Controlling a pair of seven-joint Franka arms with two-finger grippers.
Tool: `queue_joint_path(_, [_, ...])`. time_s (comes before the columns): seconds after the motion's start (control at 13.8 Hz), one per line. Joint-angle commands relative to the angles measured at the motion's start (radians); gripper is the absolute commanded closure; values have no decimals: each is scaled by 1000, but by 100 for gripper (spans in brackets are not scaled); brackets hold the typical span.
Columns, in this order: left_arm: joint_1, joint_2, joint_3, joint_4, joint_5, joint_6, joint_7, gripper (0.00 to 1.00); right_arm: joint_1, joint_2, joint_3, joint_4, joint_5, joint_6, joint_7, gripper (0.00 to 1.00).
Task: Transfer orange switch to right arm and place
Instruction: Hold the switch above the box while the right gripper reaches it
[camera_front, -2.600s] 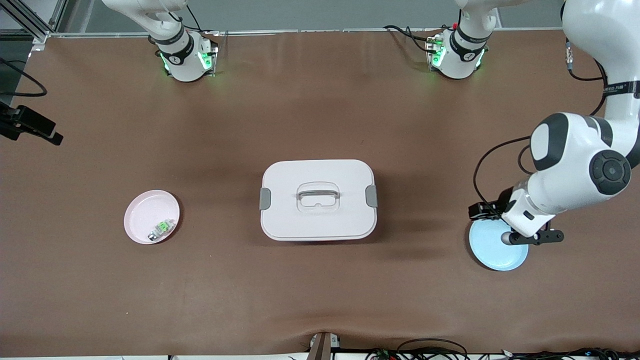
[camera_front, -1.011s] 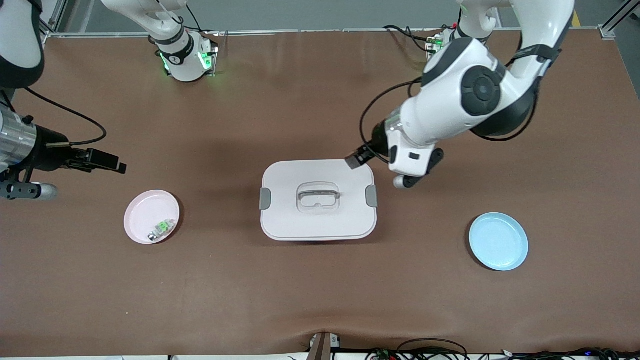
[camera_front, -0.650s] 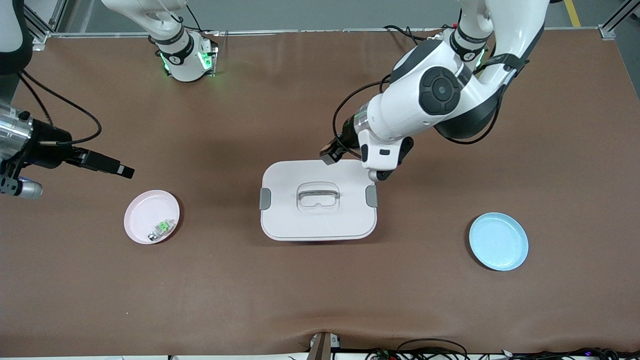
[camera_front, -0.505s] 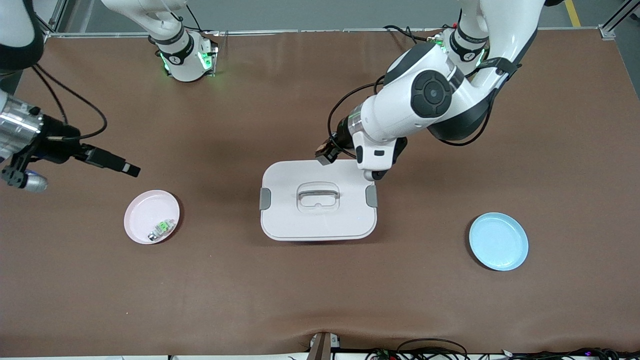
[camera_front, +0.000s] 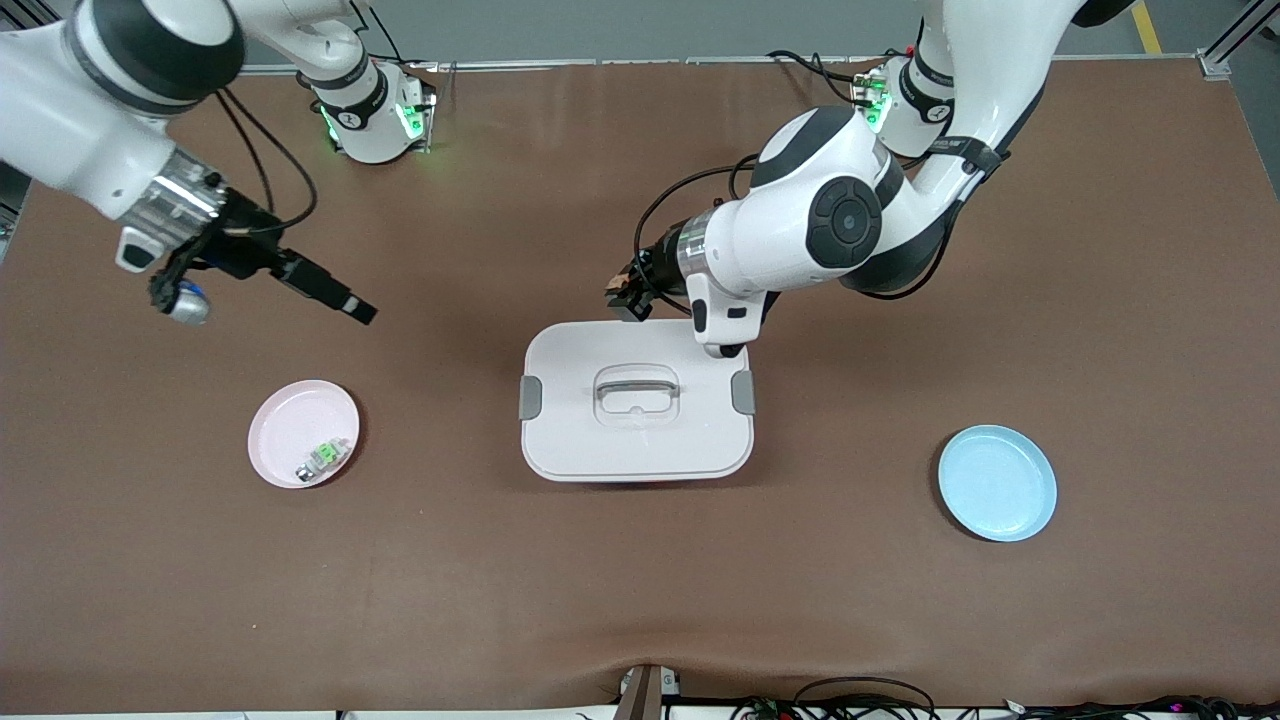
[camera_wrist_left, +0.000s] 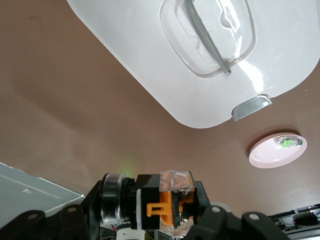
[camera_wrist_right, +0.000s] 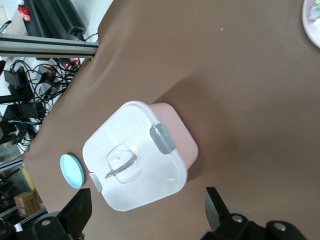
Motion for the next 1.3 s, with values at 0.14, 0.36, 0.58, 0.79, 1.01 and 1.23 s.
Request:
queue_joint_path(0.14, [-26,28,0,28,-17,43,-33,95,223,-35,-8,-100,28,284,230,0])
queue_joint_path(0.36, [-34,37,0,29,-17,54,-30,95,298,-41,-8,-151,28,401,347,0])
queue_joint_path(0.58, [-43,43,0,29,-17,54,-34,95,334,-41,59,-180,26,503,425,0])
queue_joint_path(0.79, [-44,46,2,31,-16,72,-36,95,335,-41,111,-189,12,515,433,0])
queue_joint_path(1.01, [-44,48,2,31,-16,78,-36,95,335,-39,137,-191,-24,516,435,0])
queue_joint_path(1.23, [-43,48,2,31,-16,78,-34,95,320,-39,191,-191,-47,527,478,0])
